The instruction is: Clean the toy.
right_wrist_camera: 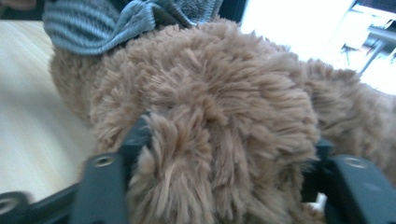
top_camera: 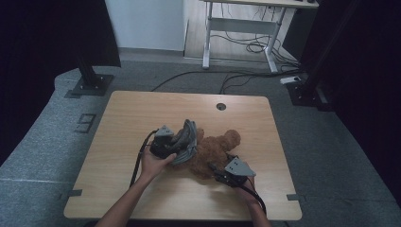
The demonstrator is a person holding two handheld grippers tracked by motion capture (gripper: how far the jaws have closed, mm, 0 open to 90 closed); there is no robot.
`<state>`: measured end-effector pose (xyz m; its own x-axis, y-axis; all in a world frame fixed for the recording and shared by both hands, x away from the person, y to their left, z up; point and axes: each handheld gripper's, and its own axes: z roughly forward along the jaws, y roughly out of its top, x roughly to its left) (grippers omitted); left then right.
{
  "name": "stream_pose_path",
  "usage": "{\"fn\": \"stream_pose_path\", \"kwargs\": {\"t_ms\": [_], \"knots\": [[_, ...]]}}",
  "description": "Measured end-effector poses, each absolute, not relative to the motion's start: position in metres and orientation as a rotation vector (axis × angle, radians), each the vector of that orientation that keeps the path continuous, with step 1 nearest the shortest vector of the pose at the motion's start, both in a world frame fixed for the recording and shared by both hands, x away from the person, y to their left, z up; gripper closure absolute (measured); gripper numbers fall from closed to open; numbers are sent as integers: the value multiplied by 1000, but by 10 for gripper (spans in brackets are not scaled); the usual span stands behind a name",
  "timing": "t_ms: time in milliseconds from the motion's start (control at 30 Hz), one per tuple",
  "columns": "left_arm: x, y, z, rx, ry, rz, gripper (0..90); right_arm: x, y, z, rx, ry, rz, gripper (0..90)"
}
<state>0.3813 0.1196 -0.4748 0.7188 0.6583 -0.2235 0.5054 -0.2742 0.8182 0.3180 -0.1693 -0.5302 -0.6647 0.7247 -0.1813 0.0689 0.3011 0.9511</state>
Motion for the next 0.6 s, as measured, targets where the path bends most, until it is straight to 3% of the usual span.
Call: {"fn": "stream_pose_path", "kwargs": {"t_ms": [100,267,500,600], "knots": [[371,122,-479,1921,881,211,780,312,-175,-526,779,1999,1461,233],[357,124,-482,1911,865,227,781,310,-191,-513,894,2007,1626,163],[347,127,-486,1904,853,225,781,333,-186,-512,1004,2090,1633,153],[343,128,-488,1900,852,225,781,337,-179,-517,1002,2133,1600,255]]}}
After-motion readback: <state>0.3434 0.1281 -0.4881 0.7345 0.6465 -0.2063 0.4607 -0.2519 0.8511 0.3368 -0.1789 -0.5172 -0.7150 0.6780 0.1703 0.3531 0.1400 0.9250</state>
